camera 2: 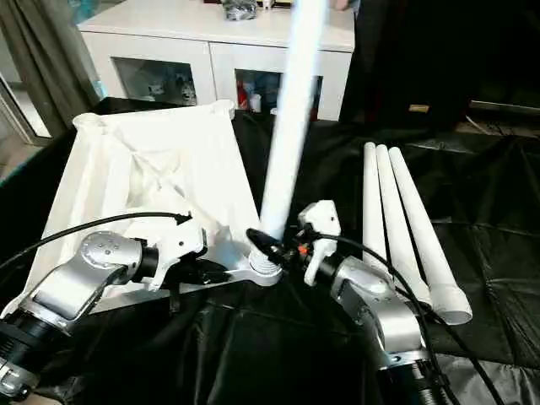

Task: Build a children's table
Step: Insert table leg to table base

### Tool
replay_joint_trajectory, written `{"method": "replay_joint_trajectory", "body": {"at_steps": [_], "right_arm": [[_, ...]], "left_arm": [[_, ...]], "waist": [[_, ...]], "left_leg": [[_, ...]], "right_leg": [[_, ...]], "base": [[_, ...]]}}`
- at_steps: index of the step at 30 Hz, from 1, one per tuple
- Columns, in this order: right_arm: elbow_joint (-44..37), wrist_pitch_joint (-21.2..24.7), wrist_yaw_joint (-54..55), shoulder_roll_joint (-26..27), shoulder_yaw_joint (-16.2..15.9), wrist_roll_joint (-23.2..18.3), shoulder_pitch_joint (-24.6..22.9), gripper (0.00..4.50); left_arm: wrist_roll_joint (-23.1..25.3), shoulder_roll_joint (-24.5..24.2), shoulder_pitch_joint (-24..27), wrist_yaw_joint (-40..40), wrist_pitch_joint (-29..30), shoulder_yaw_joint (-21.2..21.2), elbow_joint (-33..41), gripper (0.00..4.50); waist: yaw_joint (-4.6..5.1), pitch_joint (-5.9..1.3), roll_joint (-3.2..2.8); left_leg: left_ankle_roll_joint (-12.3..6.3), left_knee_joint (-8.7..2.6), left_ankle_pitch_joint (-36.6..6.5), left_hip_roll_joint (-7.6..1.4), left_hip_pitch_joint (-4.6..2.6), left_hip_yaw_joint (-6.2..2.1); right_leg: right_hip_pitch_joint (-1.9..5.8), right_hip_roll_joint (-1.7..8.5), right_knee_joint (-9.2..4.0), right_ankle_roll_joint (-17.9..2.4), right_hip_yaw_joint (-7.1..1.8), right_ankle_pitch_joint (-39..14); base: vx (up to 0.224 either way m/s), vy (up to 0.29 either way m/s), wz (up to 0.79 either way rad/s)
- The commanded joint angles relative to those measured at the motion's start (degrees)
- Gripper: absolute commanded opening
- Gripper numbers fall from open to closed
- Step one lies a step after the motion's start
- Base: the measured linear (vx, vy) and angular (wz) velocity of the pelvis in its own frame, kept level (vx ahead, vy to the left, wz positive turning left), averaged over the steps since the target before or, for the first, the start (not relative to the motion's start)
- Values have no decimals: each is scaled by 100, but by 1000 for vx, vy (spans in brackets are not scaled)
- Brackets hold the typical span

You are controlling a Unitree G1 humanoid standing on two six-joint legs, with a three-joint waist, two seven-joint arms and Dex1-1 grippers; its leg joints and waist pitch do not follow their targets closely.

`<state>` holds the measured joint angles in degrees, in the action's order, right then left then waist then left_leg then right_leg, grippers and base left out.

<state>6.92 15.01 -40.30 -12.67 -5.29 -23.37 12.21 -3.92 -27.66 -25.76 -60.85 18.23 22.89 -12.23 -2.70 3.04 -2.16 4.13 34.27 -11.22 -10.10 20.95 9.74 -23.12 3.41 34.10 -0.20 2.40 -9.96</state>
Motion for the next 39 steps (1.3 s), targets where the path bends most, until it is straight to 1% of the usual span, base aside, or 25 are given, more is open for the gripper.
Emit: {"method": "replay_joint_trajectory", "body": {"at_steps": [1, 2, 4, 5, 6, 7, 10, 11, 12, 13, 17, 18, 19, 22, 24, 25, 26, 27, 28, 29, 31, 33, 36, 38, 39], "right_arm": [[389, 169, 205, -41, 258, 43, -292, 191], [401, 136, 237, -20, 283, 35, -333, 191], [397, 40, 291, 18, 314, 50, -428, 191], [357, -56, 345, 32, 305, 87, -524, 191], [323, -114, 376, 43, 299, 102, -586, 191], [323, -114, 376, 43, 299, 102, -586, 191], [160, -243, 479, 91, 266, 176, -811, 190], [69, -249, 483, 88, 208, 254, -879, 190], [66, -249, 483, 88, 206, 255, -880, 190], [13, -243, 492, 79, 164, 287, -895, 190], [-157, -190, 477, -43, -53, 478, -798, 190], [-158, -174, 456, -93, -112, 531, -737, 190], [-144, -101, 372, -227, -263, 645, -593, 190], [-127, -35, 217, -357, -417, 732, -492, 190], [-86, 77, -22, -502, -582, 828, -394, 190], [-52, 130, -99, -547, -641, 849, -359, 190], [-15, 169, -193, -600, -702, 866, -329, 190], [3, 189, -249, -639, -738, 870, -316, 190], [59, 188, -333, -695, -796, 901, -285, 190], [67, 186, -346, -704, -804, 902, -280, 190], [244, 143, -520, -809, -916, 934, -182, 190], [416, 68, -655, -859, -989, 977, -103, 190], [669, -86, -977, -921, -1060, 1044, -32, 190], [693, -96, -1013, -927, -1056, 1038, -28, 190], [734, -127, -1111, -952, -1052, 998, -24, 190]], "left_arm": [[71, -65, -81, 30, -58, -79, -62, 0], [75, -78, -89, 19, -68, -78, -71, 0], [88, -87, -121, -1, -83, -73, -102, 0], [103, -84, -156, -15, -97, -69, -138, 0], [110, -78, -176, -22, -103, -67, -157, 0], [110, -78, -176, -22, -103, -67, -157, 0], [131, -48, -232, -37, -108, -49, -208, 0], [136, -48, -239, -56, -114, -44, -211, 0], [136, -48, -239, -56, -114, -44, -211, 0], [138, -48, -243, -63, -120, -43, -215, 0], [151, -22, -270, -79, -138, -20, -246, 0], [155, -14, -274, -80, -150, -14, -260, 0], [164, 1, -271, -77, -172, 5, -273, 0], [167, 7, -251, -72, -181, 20, -265, 0], [173, 14, -193, -60, -168, 29, -203, 0], [168, 10, -167, -65, -157, 28, -173, 0], [164, 7, -143, -66, -146, 27, -142, 0], [163, 9, -130, -64, -134, 28, -119, 0], [158, 0, -109, -71, -128, 26, -90, 0], [157, -1, -106, -73, -127, 26, -86, 0], [143, -21, -69, -113, -140, 27, -43, 0], [140, -38, -58, -159, -162, 31, -31, 0], [163, -78, -85, -258, -253, 62, -67, 0], [165, -83, -90, -275, -267, 69, -69, 0], [134, -91, -91, -347, -301, 76, -52, 0]], "waist": [[3, -284, -8], [-4, -288, -5], [-11, -305, -80], [-2, -296, -61], [-7, -301, -107], [-3, -295, -88], [-26, -290, -90], [-54, -290, -258], [-36, -287, -181], [-30, -294, -158], [-38, -300, -172], [-35, -293, -156], [-27, -281, -93], [-28, -270, -110], [-18, -257, -1], [-24, -260, -2], [-21, -255, 38], [-17, -247, 7], [-18, -242, 53], [-22, -239, 37], [-17, -232, 71], [0, -222, 68], [21, -190, 123], [26, -196, 116], [39, -177, 145]], "left_leg": [[-95, -518, -1774, -264, -48, -108], [-96, -519, -1749, -267, -49, -108], [-63, -525, -1716, -262, -29, -121], [-72, -526, -1743, -263, -26, -111], [-53, -526, -1839, -264, -49, -110], [-53, -530, -1860, -263, -42, -114], [-59, -530, -1904, -255, -54, -109], [-16, -535, -1943, -262, -64, -137], [-16, -543, -1978, -271, -63, -120], [-16, -543, -1965, -269, -55, -128], [-70, -528, -1794, -252, -40, -114], [-86, -529, -1781, -253, -38, -112], [-106, -534, -1772, -254, -32, -108], [-114, -530, -1789, -253, -39, -111], [-154, -528, -1761, -258, -35, -99], [-157, -530, -1724, -262, -28, -112], [-175, -534, -1687, -264, -18, -105], [-165, -536, -1748, -269, -39, -102], [-160, -538, -1765, -276, -47, -97], [-152, -542, -1781, -278, -45, -107], [-162, -547, -1773, -277, -41, -104], [-158, -548, -1834, -279, -41, -104], [-150, -568, -1972, -278, -36, -111], [-150, -567, -1989, -282, -42, -113], [-150, -579, -1991, -290, -44, -112]], "right_leg": [[189, 437, -523, -860, -255, -2473], [188, 437, -516, -877, -256, -2402], [221, 421, -472, -975, -241, -2054], [213, 419, -477, -1009, -240, -2006], [205, 419, -491, -1016, -235, -2056], [212, 419, -491, -1019, -236, -2066], [202, 427, -523, -937, -244, -2330], [190, 441, -495, -949, -244, -2320], [188, 421, -537, -941, -235, -2282], [203, 417, -512, -964, -233, -2182], [222, 421, -488, -1001, -244, -2058], [219, 419, -490, -1000, -243, -2091], [219, 418, -498, -967, -240, -2205], [211, 430, -517, -880, -243, -2485], [193, 435, -553, -780, -254, -2678], [204, 442, -530, -789, -253, -2656], [203, 432, -536, -776, -254, -2644], [170, 427, -543, -772, -254, -2672], [163, 432, -552, -771, -262, -2651], [166, 435, -536, -777, -262, -2650], [167, 436, -540, -763, -262, -2640], [153, 429, -536, -799, -261, -2563], [146, 426, -543, -792, -263, -2620], [147, 434, -550, -788, -268, -2644], [136, 425, -553, -810, -271, -2557]], "base": [[0, 0, 0], [0, 0, 0], [0, 0, 0], [0, 0, 0], [0, 0, 0], [0, 0, 0], [0, 0, 0], [0, 0, 0], [0, 0, 0], [0, 0, 0], [0, 0, 0], [0, 0, 0], [0, 0, 0], [0, 0, 0], [0, 0, 0], [0, 0, 0], [0, 0, 0], [0, 0, 0], [0, 0, 0], [0, 0, 0], [0, 0, 0], [0, 0, 0], [0, 0, 0], [0, 0, 0], [0, 0, 0]]}}
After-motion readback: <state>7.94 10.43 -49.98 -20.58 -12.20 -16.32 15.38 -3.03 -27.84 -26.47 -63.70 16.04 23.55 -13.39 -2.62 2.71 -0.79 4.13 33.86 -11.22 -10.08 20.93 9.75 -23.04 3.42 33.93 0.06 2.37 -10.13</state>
